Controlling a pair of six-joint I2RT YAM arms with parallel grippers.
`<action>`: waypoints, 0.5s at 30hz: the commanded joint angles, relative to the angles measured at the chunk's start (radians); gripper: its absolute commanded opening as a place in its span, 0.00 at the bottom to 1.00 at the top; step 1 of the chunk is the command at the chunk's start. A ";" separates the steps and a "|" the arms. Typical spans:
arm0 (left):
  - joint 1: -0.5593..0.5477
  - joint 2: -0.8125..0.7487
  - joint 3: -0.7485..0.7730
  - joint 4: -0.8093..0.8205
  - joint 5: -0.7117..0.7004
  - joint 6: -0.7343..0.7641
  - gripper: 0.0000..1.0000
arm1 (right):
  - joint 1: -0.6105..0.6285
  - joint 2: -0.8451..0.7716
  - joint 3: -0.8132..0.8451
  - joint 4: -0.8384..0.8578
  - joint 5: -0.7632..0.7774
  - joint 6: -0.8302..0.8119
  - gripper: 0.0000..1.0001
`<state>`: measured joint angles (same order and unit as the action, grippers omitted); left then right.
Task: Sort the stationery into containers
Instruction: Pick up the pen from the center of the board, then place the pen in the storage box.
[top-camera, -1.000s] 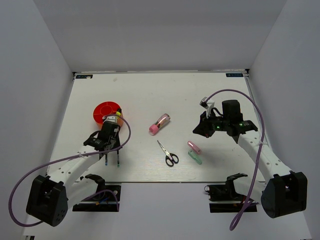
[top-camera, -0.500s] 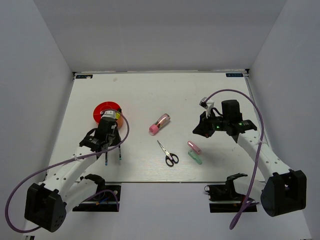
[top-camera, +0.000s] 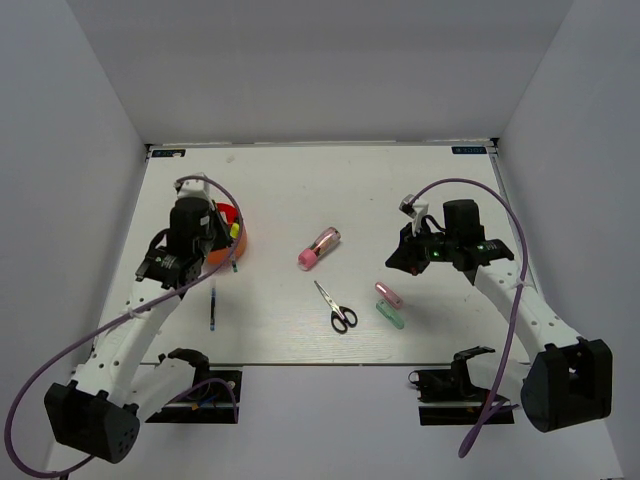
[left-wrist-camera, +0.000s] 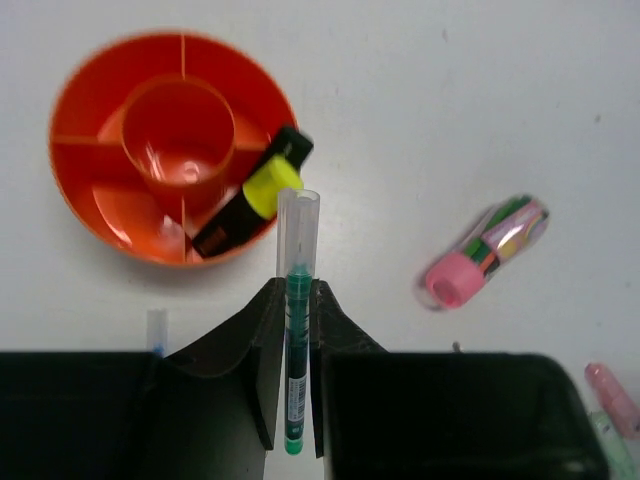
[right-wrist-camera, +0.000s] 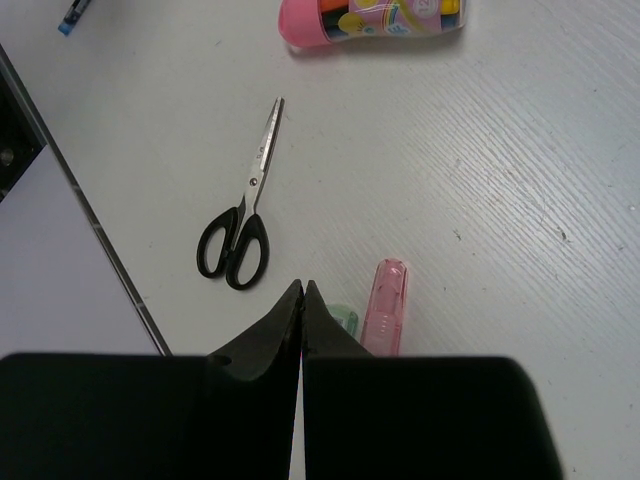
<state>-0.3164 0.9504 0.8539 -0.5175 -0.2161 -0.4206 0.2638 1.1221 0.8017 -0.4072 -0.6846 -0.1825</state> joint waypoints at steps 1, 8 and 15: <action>0.036 0.027 0.103 0.017 -0.034 0.058 0.00 | -0.005 0.010 -0.013 0.031 -0.023 0.002 0.01; 0.145 0.071 0.116 0.138 -0.009 0.166 0.00 | -0.005 0.028 -0.013 0.031 -0.024 -0.002 0.01; 0.283 0.088 0.048 0.287 0.052 0.163 0.00 | -0.001 0.062 -0.010 0.027 -0.029 -0.009 0.01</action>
<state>-0.0761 1.0462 0.9329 -0.3248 -0.2016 -0.2699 0.2634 1.1767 0.8017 -0.4072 -0.6884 -0.1852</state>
